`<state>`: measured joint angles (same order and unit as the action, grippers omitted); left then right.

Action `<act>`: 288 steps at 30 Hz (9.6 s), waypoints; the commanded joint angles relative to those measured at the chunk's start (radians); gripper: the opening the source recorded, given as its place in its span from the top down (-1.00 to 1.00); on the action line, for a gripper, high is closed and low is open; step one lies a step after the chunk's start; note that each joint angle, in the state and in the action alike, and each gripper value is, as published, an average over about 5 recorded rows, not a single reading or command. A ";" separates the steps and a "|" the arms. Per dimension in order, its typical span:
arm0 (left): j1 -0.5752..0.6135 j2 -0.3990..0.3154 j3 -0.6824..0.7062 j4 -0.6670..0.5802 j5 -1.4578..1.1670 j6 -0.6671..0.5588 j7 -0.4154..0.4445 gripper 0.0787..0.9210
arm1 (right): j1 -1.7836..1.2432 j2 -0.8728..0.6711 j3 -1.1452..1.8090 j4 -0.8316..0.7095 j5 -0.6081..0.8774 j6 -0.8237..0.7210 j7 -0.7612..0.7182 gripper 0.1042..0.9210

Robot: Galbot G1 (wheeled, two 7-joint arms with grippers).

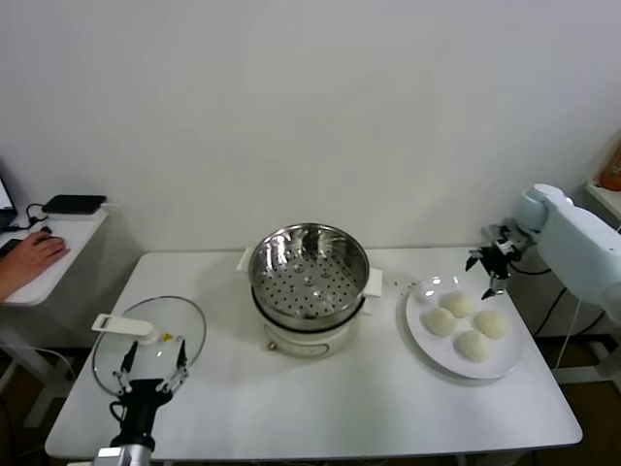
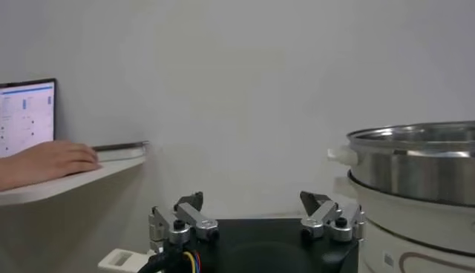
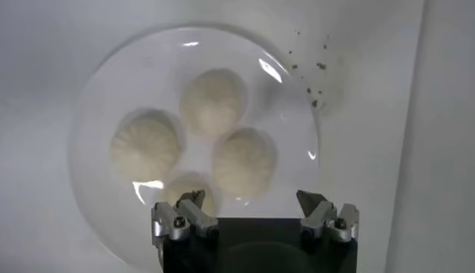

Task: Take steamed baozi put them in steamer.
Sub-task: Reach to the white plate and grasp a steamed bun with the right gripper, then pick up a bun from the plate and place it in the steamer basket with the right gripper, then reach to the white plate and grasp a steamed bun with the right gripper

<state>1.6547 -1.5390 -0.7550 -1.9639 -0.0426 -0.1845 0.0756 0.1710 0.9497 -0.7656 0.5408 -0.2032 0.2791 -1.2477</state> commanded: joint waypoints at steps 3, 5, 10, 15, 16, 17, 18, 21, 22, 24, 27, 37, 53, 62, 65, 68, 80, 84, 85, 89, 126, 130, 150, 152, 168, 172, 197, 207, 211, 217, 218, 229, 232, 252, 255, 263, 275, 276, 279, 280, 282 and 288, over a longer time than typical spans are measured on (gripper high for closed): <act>-0.001 0.001 -0.002 0.005 -0.001 0.001 -0.001 -0.77 | -0.042 0.096 0.098 -0.119 -0.112 0.041 0.049 -0.76; -0.002 0.001 -0.003 0.007 -0.002 0.001 -0.002 -0.77 | -0.049 0.102 0.104 -0.122 -0.118 0.041 0.053 -0.76; -0.004 0.001 -0.003 0.013 0.000 0.003 -0.005 -0.77 | -0.072 0.106 0.124 -0.121 -0.131 0.037 0.054 -0.76; -0.001 0.001 -0.005 0.017 -0.001 0.002 -0.007 -0.77 | -0.090 0.103 0.147 -0.123 -0.153 0.037 0.055 -0.76; -0.001 0.002 -0.006 0.018 -0.002 0.001 -0.007 -0.77 | -0.094 0.103 0.152 -0.124 -0.158 0.037 0.056 -0.76; 0.000 0.002 -0.007 0.019 -0.003 0.001 -0.007 -0.77 | -0.098 0.103 0.158 -0.125 -0.163 0.037 0.057 -0.76; 0.000 0.002 -0.007 0.021 -0.003 0.000 -0.008 -0.77 | -0.102 0.104 0.165 -0.127 -0.169 0.037 0.060 -0.76; 0.000 0.001 -0.008 0.024 -0.004 0.000 -0.009 -0.77 | -0.112 0.108 0.187 -0.135 -0.184 0.038 0.068 -0.76; 0.000 0.001 -0.008 0.025 -0.004 0.000 -0.010 -0.77 | -0.114 0.110 0.194 -0.137 -0.190 0.039 0.070 -0.76; 0.000 0.001 -0.008 0.026 -0.004 0.000 -0.010 -0.77 | -0.119 0.112 0.206 -0.140 -0.203 0.040 0.072 -0.76; -0.001 0.000 -0.007 0.027 -0.004 0.000 -0.011 -0.77 | -0.128 0.115 0.226 -0.144 -0.227 0.041 0.073 -0.76; -0.002 0.001 -0.008 0.035 -0.007 -0.002 -0.012 -0.77 | -0.141 0.119 0.289 -0.156 -0.301 0.042 0.089 -0.76; 0.000 0.000 -0.009 0.035 -0.007 -0.004 -0.015 -0.77 | -0.149 0.122 0.321 -0.159 -0.329 0.037 0.096 -0.49; 0.006 0.000 -0.008 0.035 -0.006 -0.004 -0.012 -0.77 | -0.149 0.122 0.325 -0.152 -0.328 0.038 0.095 -0.46; 0.005 0.000 -0.009 0.036 -0.006 -0.004 -0.013 -0.77 | -0.148 0.122 0.326 -0.149 -0.327 0.038 0.093 -0.43; 0.005 0.000 -0.011 0.035 -0.007 -0.004 -0.013 -0.77 | -0.145 0.120 0.325 -0.142 -0.323 0.039 0.091 -0.41; 0.007 -0.001 -0.021 0.028 -0.006 -0.003 -0.011 -0.77 | -0.039 0.061 0.185 0.000 -0.199 0.089 0.066 -0.41; 0.013 -0.001 -0.023 0.026 -0.006 -0.003 -0.005 -0.77 | 0.046 0.014 0.068 0.135 -0.110 0.089 0.058 -0.41; 0.015 -0.001 -0.023 0.025 -0.006 -0.004 -0.003 -0.77 | 0.071 0.003 0.036 0.169 -0.093 0.091 0.056 -0.41; 0.018 -0.002 -0.019 0.024 -0.001 -0.006 -0.001 -0.77 | 0.178 -0.025 -0.089 0.300 -0.036 0.104 0.049 -0.41; 0.023 -0.001 -0.021 -0.044 -0.002 0.073 -0.012 -0.77 | 0.217 0.583 -0.115 0.201 -0.446 0.383 0.098 -0.42; 0.029 0.006 -0.029 -0.042 -0.017 0.071 -0.014 -0.77 | 0.191 0.611 -0.101 0.169 -0.504 0.399 0.111 -0.43; 0.031 0.007 -0.025 -0.034 -0.013 0.078 -0.028 -0.77 | 0.086 0.650 0.011 0.086 -0.730 0.449 0.149 -0.43; 0.029 0.007 -0.025 -0.035 -0.013 0.080 -0.028 -0.77 | 0.079 0.652 0.017 0.086 -0.742 0.451 0.152 -0.43; 0.019 0.004 -0.022 -0.028 -0.008 0.082 -0.027 -0.77 | 0.054 0.672 0.068 0.056 -0.802 0.470 0.174 -0.65; 0.019 0.003 -0.021 -0.027 -0.008 0.083 -0.028 -0.77 | 0.059 0.670 0.076 0.061 -0.795 0.480 0.167 -0.75; 0.029 0.000 -0.021 -0.048 -0.005 0.089 -0.027 -0.77 | 0.529 0.033 -0.537 0.555 0.391 0.007 -0.035 -0.76; 0.040 -0.003 -0.010 -0.067 0.004 0.092 -0.026 -0.77 | 0.390 -0.157 -0.546 0.458 0.581 -0.237 0.046 -0.76; 0.043 -0.003 -0.009 -0.067 0.004 0.091 -0.027 -0.77 | 0.293 -0.186 -0.491 0.427 0.625 -0.311 0.098 -0.76; 0.046 -0.002 -0.013 -0.068 0.003 0.091 -0.027 -0.77 | 0.190 -0.189 -0.434 0.393 0.581 -0.354 0.113 -0.76; 0.047 -0.002 -0.015 -0.067 0.002 0.090 -0.028 -0.77 | 0.172 -0.188 -0.423 0.389 0.580 -0.361 0.116 -0.76; 0.057 -0.002 -0.021 -0.052 -0.012 0.087 -0.031 -0.77 | 0.019 -0.165 -0.337 0.349 0.509 -0.381 0.126 -0.76; 0.055 -0.003 -0.021 -0.049 -0.012 0.087 -0.031 -0.77 | 0.003 -0.158 -0.327 0.338 0.486 -0.375 0.124 -0.76; 0.045 -0.004 -0.018 -0.027 -0.012 0.084 -0.031 -0.77 | -0.058 -0.061 -0.230 0.182 0.331 -0.288 0.110 -0.76; 0.043 -0.005 -0.017 -0.026 -0.012 0.085 -0.031 -0.77 | -0.061 -0.052 -0.229 0.176 0.317 -0.282 0.104 -0.76; 0.037 -0.006 -0.017 -0.022 -0.009 0.087 -0.031 -0.77 | -0.074 -0.023 -0.216 0.160 0.302 -0.276 0.098 -0.76; 0.032 -0.007 -0.017 -0.018 -0.010 0.087 -0.032 -0.77 | -0.081 -0.008 -0.206 0.148 0.278 -0.273 0.078 -0.76; 0.032 -0.007 -0.017 -0.018 -0.010 0.087 -0.032 -0.77 | -0.081 -0.008 -0.205 0.147 0.277 -0.273 0.076 -0.76; 0.031 -0.006 -0.016 -0.017 -0.009 0.087 -0.032 -0.77 | -0.080 -0.007 -0.201 0.144 0.274 -0.273 0.074 -0.76; 0.031 -0.006 -0.016 -0.017 -0.009 0.088 -0.032 -0.77 | -0.080 -0.007 -0.199 0.143 0.272 -0.272 0.074 -0.76; 0.030 -0.006 -0.016 -0.017 -0.009 0.088 -0.032 -0.77 | -0.082 -0.006 -0.195 0.141 0.269 -0.271 0.072 -0.75; 0.029 -0.007 -0.016 -0.019 -0.008 0.089 -0.032 -0.77 | -0.088 -0.005 -0.186 0.142 0.263 -0.268 0.070 -0.57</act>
<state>1.6836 -1.5456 -0.7711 -1.9819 -0.0518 -0.0961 0.0437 0.0864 0.9408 -0.9580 0.6867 0.0665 0.0085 -1.1759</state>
